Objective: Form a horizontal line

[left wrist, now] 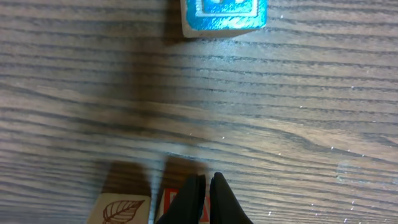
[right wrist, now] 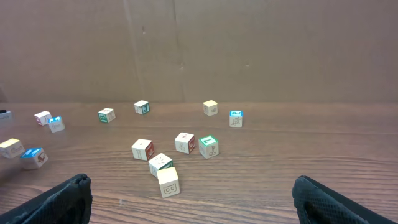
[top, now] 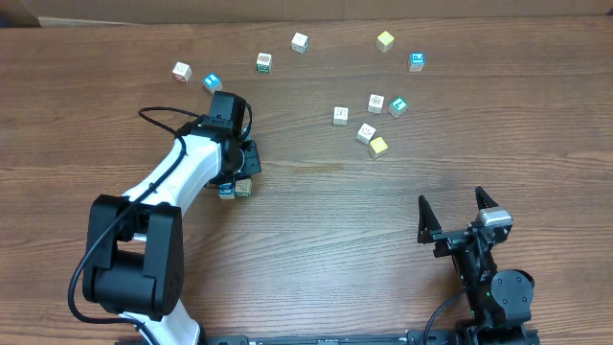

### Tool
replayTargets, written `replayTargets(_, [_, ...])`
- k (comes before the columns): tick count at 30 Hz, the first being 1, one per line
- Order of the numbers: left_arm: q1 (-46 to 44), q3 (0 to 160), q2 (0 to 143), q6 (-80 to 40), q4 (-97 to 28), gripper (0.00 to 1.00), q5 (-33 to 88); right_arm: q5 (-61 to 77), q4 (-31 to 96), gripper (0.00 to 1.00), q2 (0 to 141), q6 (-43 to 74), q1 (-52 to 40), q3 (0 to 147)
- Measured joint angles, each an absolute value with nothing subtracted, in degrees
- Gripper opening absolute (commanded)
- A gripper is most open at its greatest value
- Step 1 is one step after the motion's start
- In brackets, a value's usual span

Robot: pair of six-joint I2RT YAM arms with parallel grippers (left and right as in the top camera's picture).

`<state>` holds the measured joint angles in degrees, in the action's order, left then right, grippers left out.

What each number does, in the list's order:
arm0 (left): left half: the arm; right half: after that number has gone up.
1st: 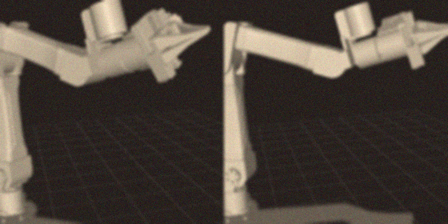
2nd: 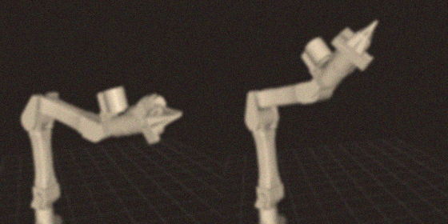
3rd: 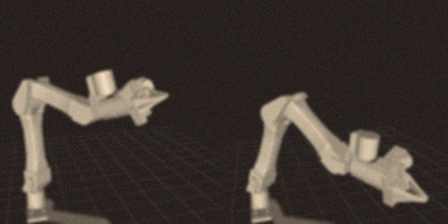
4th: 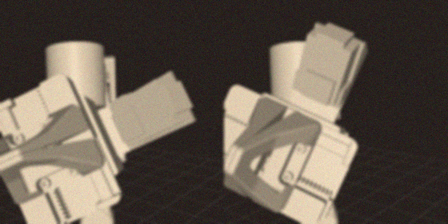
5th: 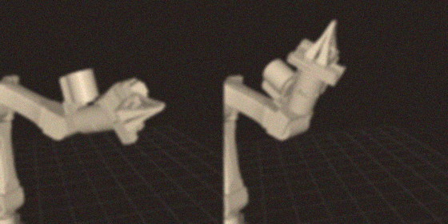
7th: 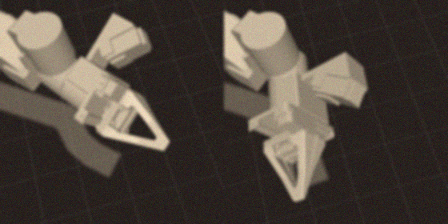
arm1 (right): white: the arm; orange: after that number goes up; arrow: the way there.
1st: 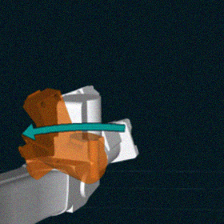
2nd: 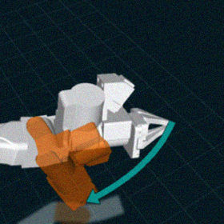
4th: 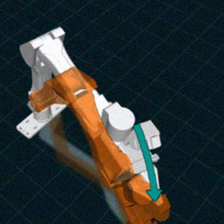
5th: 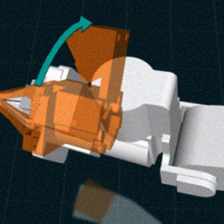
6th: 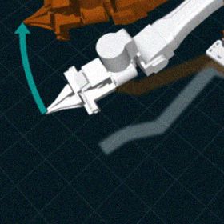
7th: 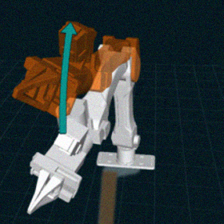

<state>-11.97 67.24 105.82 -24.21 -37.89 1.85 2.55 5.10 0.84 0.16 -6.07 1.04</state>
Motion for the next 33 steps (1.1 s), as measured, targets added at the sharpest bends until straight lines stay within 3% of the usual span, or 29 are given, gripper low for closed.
replayTargets(33, [-12.0,67.4,105.8,-27.6,-35.4,0.04,-1.1,2.6,5.1,1.00,0.8,0.2,-6.0,1.0])
